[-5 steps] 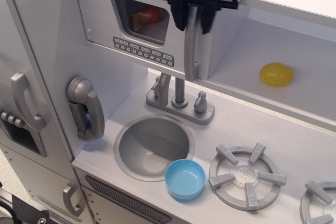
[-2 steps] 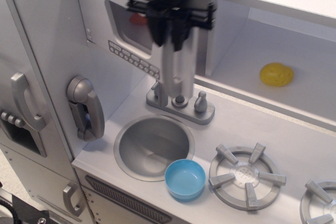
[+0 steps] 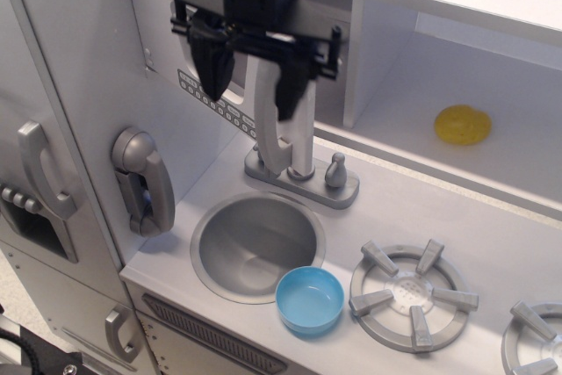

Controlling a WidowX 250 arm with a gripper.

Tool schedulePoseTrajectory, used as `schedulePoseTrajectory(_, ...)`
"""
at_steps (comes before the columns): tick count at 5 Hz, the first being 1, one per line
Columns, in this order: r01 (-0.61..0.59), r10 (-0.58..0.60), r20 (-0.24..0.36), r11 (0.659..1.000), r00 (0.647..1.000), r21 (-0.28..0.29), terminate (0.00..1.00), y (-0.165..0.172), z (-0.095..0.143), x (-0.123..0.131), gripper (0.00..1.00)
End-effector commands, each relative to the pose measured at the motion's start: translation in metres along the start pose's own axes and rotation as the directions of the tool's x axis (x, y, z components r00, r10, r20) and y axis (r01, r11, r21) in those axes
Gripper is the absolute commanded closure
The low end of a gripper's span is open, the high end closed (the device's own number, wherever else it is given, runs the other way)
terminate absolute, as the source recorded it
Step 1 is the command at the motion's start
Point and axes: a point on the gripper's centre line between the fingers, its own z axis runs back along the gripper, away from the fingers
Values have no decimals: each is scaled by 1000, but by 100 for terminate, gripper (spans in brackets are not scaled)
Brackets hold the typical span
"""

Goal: Open microwave

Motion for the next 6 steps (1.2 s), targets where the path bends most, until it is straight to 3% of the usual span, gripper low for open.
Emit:
schedulePoseTrajectory(1, 28, -32, -66, 997, 997, -72, 0, -65, 0, 19, 0)
schedulePoseTrajectory(2, 0, -9, -93, 995, 996, -98, 0, -93, -11, 44, 0)
schedulePoseTrajectory(3, 3, -7, -46, 995, 999, -100, 0, -100, -16, 62, 0)
schedulePoseTrajectory(5, -97, 99, 11, 985, 995, -142, 0, -61, -8, 101, 0)
schedulePoseTrajectory(6, -151, 155, 23, 980, 988, -133, 0, -32, -5, 110, 0)
